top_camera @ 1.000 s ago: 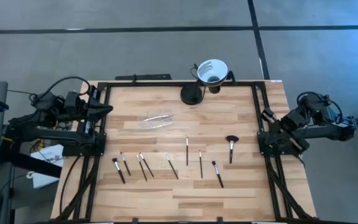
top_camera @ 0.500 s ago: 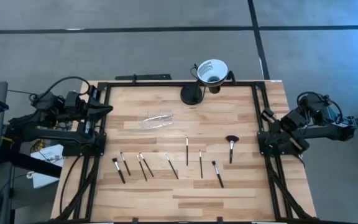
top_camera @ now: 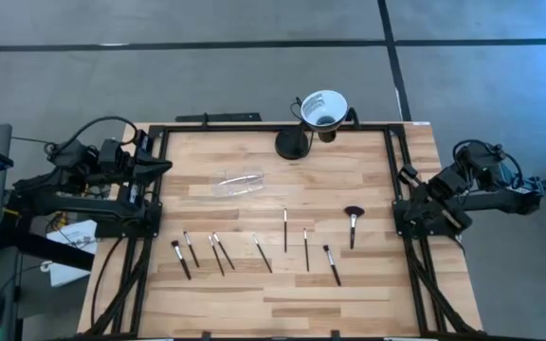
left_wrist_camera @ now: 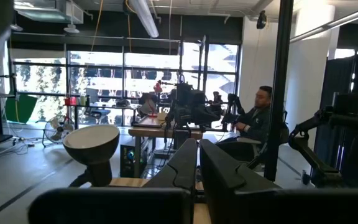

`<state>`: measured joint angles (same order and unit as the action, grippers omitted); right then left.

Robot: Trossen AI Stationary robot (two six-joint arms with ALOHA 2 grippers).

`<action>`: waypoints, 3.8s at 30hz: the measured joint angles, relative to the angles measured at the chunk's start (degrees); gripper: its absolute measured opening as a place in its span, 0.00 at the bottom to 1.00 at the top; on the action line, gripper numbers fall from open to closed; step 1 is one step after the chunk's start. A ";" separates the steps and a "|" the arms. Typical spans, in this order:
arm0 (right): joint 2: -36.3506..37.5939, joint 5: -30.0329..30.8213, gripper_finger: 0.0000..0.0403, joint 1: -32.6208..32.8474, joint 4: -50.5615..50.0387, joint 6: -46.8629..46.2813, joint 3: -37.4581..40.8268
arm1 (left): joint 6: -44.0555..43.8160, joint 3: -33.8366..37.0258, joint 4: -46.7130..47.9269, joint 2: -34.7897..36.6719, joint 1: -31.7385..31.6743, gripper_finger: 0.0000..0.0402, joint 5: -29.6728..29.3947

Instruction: Put items in baskets/containers

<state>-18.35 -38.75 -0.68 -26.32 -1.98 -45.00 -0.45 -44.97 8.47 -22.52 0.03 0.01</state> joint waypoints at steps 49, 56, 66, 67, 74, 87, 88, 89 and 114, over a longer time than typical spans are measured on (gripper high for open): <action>0.00 4.40 0.00 -0.09 3.66 4.28 -0.01 | -2.88 3.11 -9.34 -11.37 -0.02 0.04 -1.33; -0.01 4.68 0.00 -0.09 6.92 7.03 -0.01 | -6.35 6.32 -9.48 -18.76 -0.02 0.04 -1.38; -3.59 14.64 0.00 -0.09 9.49 12.80 5.26 | -8.88 8.13 -9.94 -29.73 -0.02 0.04 -1.34; -4.57 17.15 0.00 -0.09 9.50 12.71 5.91 | -8.86 8.13 -10.00 -30.47 -0.02 0.04 -1.36; -13.72 23.79 0.00 -0.09 9.67 4.87 9.29 | -8.86 8.13 -10.20 -33.90 -0.02 0.09 -2.07; -35.67 23.32 0.12 2.91 7.94 -18.00 9.71 | -8.85 8.13 -10.91 -34.07 -0.04 0.25 -3.46; -36.76 22.96 0.12 2.92 7.52 -18.00 9.69 | -8.85 8.13 -10.93 -34.07 -0.04 0.25 -3.45; -37.69 22.43 0.12 2.92 6.52 -18.13 9.69 | -8.85 8.13 -10.98 -34.07 -0.04 0.25 -3.46; -44.41 34.91 0.47 3.65 -25.36 -50.58 9.65 | -8.85 8.13 -11.56 -34.05 -0.04 0.25 -3.43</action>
<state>-62.76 -3.84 2.97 -51.67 -52.56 -35.35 -9.30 -36.84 -3.09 -56.58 -0.01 -3.42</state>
